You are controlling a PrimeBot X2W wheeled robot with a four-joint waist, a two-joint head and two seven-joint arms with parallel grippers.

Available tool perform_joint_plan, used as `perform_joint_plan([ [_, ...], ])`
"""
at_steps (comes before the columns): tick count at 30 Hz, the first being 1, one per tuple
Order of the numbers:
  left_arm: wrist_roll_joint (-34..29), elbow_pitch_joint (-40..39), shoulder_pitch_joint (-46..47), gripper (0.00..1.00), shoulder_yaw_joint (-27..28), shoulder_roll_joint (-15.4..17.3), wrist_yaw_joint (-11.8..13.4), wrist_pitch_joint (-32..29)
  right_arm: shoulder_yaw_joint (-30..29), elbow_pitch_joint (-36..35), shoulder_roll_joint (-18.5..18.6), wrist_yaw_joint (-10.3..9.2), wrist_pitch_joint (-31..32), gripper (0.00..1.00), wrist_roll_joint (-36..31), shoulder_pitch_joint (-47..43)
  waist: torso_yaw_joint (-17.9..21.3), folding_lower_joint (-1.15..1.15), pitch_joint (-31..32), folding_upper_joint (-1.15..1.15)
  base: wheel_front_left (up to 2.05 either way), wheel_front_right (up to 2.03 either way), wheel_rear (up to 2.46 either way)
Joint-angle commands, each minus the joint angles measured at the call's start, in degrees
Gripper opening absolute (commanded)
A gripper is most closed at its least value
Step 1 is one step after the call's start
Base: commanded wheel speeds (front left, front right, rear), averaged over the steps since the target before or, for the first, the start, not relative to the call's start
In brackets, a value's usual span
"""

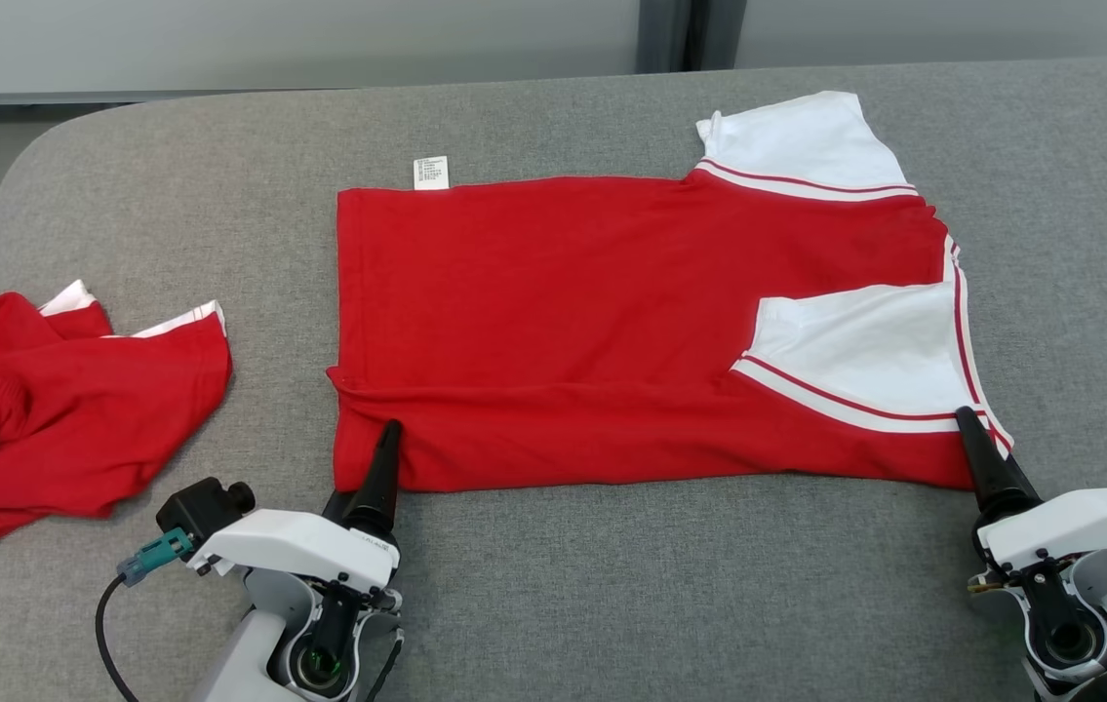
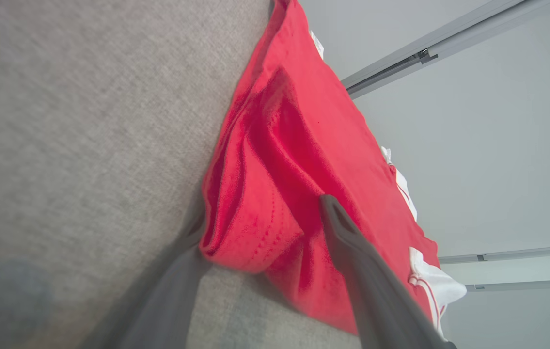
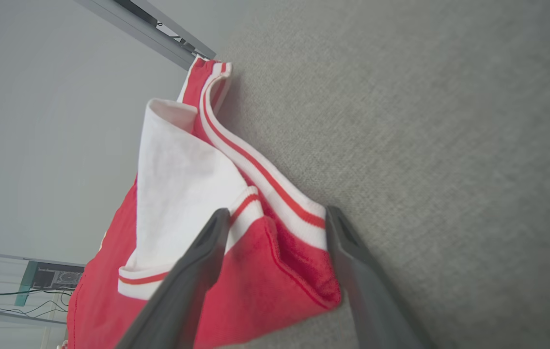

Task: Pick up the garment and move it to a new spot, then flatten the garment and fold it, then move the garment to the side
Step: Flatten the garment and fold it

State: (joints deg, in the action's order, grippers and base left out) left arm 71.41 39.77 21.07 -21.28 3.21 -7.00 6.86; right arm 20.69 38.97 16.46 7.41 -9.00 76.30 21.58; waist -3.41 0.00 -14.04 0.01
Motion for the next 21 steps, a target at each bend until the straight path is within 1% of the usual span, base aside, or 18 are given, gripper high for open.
perform_joint_plan([
  [1,0.90,1.81,-0.48,0.00,-0.51,-0.56,-0.47,-0.33,1.41,0.67,-2.32,0.14,1.51,0.78,1.01,-0.57,-0.09,0.00,0.00,-0.01,0.00,0.00,0.00],
  [2,0.95,1.86,-0.52,0.00,-0.67,-0.56,-0.53,-0.28,1.48,0.70,-2.32,0.14,1.53,0.37,1.09,-0.55,-0.16,0.00,-0.01,-0.01,0.00,0.00,0.00],
  [3,1.07,1.93,-0.48,0.00,-0.82,-0.55,-0.54,-0.28,1.53,0.61,-2.33,0.14,1.54,0.00,1.15,-0.50,-0.22,0.00,0.00,-0.01,0.00,0.00,0.00],
  [13,1.46,2.02,-0.87,0.00,-1.42,0.63,-0.61,0.82,1.78,-0.53,-1.20,0.14,1.40,0.00,2.08,-0.96,-0.22,0.00,0.83,-0.01,0.00,0.00,0.00],
  [19,-1.47,2.13,-0.30,0.00,-2.56,2.13,-0.56,3.68,1.95,-1.03,-0.73,0.14,1.48,0.00,2.47,-1.03,-0.26,0.00,1.04,-0.01,0.00,0.00,0.00],
  [21,-3.72,2.66,0.47,0.00,-3.52,2.80,-0.50,5.06,2.10,-1.26,-0.55,0.13,1.61,0.00,2.63,-1.06,-0.29,0.00,1.13,-0.01,0.00,0.00,0.00],
])
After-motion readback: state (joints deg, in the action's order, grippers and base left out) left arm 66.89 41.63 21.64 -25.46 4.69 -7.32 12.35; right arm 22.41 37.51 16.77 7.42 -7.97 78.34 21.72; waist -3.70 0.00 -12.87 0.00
